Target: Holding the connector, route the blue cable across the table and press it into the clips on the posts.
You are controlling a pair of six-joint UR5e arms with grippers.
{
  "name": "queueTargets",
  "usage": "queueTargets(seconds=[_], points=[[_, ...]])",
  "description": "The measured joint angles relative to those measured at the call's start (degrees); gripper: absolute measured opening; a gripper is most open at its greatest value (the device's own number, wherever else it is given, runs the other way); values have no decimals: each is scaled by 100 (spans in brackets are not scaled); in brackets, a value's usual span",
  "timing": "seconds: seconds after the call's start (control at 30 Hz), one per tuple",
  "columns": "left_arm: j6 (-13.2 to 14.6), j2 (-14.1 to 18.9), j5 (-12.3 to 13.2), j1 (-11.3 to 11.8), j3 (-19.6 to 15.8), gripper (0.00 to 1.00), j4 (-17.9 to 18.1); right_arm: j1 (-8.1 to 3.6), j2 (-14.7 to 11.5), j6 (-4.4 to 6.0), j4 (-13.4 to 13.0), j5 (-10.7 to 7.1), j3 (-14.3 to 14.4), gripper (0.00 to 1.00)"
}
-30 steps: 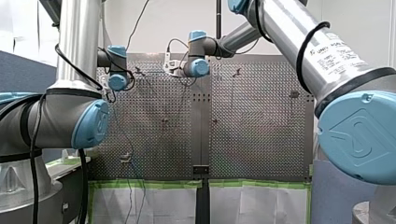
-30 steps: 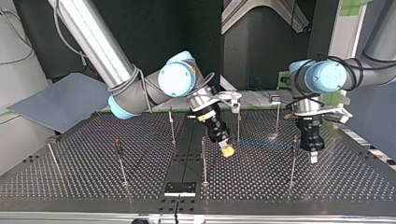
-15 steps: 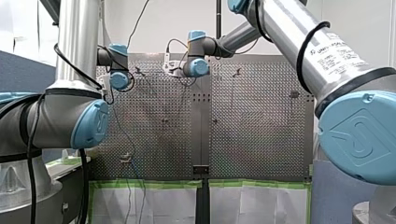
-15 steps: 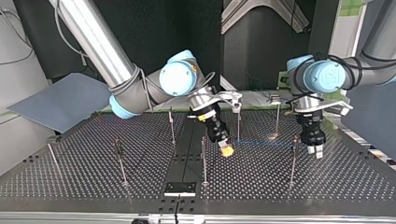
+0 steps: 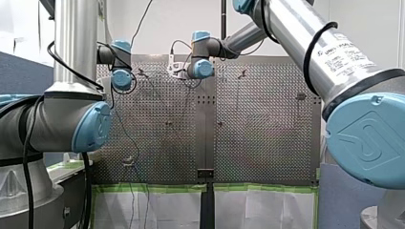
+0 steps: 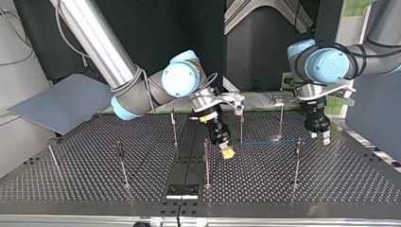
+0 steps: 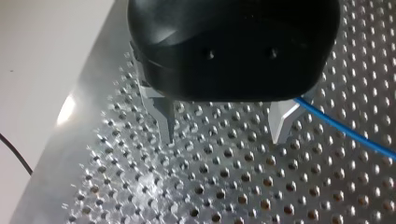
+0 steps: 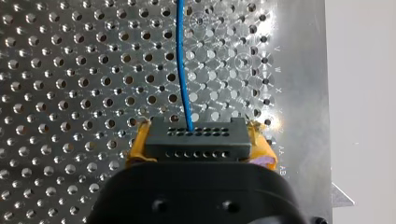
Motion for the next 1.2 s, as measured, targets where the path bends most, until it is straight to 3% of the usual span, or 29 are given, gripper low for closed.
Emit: queueTargets(seconds=[0.27, 0.63, 0.97, 1.2], points=[[-208, 395, 4, -160, -193, 100, -397, 19, 2, -103, 109, 149, 0, 0], [-292, 953, 103, -267, -275, 100, -956, 42, -1, -115, 135, 173, 0, 0], [84, 1424, 481, -493, -275, 100, -1429, 43, -1, -115, 145, 240, 0, 0], [400, 1487, 749, -672, -274, 100, -1763, 44, 0, -115, 159, 268, 0, 0]])
